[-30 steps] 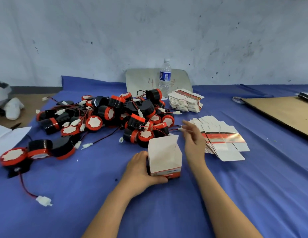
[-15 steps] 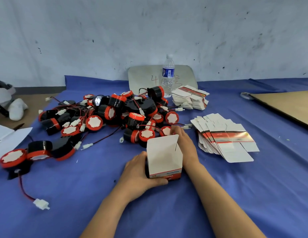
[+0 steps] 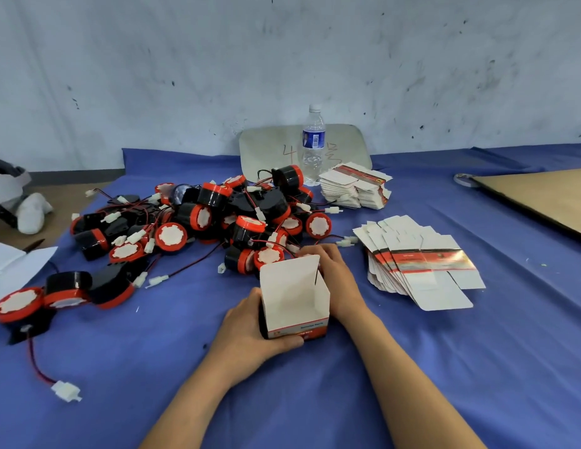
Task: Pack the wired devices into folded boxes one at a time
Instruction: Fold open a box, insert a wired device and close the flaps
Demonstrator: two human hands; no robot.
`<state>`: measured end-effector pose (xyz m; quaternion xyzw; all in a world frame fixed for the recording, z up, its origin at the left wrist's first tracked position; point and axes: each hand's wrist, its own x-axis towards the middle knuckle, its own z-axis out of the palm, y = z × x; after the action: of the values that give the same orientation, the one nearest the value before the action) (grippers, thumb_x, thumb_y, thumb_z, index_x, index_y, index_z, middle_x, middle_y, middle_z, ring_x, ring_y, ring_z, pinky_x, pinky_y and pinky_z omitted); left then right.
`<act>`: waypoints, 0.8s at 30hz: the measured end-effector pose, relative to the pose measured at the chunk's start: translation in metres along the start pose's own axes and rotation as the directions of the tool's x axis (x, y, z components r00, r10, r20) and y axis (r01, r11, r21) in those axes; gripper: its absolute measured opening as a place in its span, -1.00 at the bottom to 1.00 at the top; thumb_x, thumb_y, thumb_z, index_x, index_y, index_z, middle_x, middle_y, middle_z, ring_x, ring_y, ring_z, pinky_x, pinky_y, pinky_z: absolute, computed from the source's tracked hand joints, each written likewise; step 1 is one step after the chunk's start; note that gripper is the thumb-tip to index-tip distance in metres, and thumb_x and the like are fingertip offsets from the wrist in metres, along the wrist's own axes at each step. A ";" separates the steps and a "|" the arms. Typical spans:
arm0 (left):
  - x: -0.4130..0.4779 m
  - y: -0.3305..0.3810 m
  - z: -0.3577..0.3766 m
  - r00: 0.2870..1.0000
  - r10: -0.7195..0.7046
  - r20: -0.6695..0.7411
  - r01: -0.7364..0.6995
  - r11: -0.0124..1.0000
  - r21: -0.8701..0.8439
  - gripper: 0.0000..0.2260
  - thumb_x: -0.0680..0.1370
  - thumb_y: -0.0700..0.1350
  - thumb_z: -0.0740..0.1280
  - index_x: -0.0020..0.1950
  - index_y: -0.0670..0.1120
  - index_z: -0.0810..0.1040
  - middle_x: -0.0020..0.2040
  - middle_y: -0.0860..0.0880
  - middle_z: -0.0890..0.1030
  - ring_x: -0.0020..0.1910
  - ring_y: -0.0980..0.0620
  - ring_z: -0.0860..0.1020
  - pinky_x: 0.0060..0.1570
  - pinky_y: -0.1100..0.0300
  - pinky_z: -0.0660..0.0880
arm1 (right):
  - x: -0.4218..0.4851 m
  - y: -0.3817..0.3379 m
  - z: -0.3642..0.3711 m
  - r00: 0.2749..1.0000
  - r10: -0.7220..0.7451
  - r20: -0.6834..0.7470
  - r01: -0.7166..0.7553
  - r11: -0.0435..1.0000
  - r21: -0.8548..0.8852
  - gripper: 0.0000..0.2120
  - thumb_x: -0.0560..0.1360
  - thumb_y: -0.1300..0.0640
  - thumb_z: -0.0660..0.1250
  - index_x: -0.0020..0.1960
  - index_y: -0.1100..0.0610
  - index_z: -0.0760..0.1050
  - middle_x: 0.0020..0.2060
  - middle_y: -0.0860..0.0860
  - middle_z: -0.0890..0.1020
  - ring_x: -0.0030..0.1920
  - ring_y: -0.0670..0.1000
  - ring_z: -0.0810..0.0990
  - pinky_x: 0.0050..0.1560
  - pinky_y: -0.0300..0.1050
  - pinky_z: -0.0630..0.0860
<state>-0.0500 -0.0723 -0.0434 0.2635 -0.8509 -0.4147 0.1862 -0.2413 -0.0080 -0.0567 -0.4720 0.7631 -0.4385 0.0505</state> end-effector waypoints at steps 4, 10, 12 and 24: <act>0.000 -0.001 0.000 1.000 0.000 0.008 0.000 1.000 0.016 -0.28 0.15 0.33 0.46 0.26 0.23 0.38 0.17 0.26 0.55 0.18 0.24 0.49 0.14 0.11 0.50 | -0.003 -0.008 -0.005 0.955 0.075 -0.287 -0.039 0.991 0.129 -0.62 0.38 0.15 0.49 0.06 -0.06 0.37 0.08 -0.04 0.35 0.04 -0.04 0.43 -0.01 -0.23 0.40; 0.001 -0.003 0.004 0.997 -0.038 -0.061 0.038 0.999 0.007 -0.42 0.16 0.32 0.48 0.07 0.25 0.34 0.08 0.25 0.56 0.10 0.24 0.51 -0.01 0.17 0.52 | -0.012 -0.038 -0.034 0.746 0.066 -0.663 0.132 0.961 0.244 -0.45 0.32 0.15 0.59 0.20 0.11 0.39 0.07 0.05 0.46 0.07 -0.03 0.43 0.09 -0.25 0.42; 0.003 -0.004 0.004 0.983 -0.053 -0.177 0.056 0.998 0.012 -0.44 0.16 0.32 0.49 0.02 0.18 0.35 0.03 0.18 0.56 0.04 0.17 0.52 -0.08 0.13 0.53 | -0.018 -0.053 -0.039 0.712 0.021 -0.702 0.177 0.962 0.208 -0.48 0.30 0.07 0.58 0.17 0.15 0.46 0.02 0.05 0.49 0.02 -0.03 0.46 0.01 -0.27 0.43; 0.006 -0.006 0.006 0.922 -0.083 -0.379 0.125 0.988 0.088 -0.53 0.33 0.14 0.51 0.07 0.07 0.34 -0.02 0.10 0.54 0.01 -0.03 0.52 -0.01 -0.06 0.48 | -0.043 -0.093 0.007 0.898 -0.309 -0.312 0.299 0.951 -0.083 -0.55 0.30 -0.05 0.54 0.08 0.14 0.54 0.02 0.08 0.56 -0.03 -0.06 0.48 -0.21 -0.11 0.55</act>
<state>-0.0556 -0.0757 -0.0512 0.3924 -0.8062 -0.3185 0.3076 -0.1516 0.0049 -0.0090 -0.5083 0.6850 -0.4995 -0.1513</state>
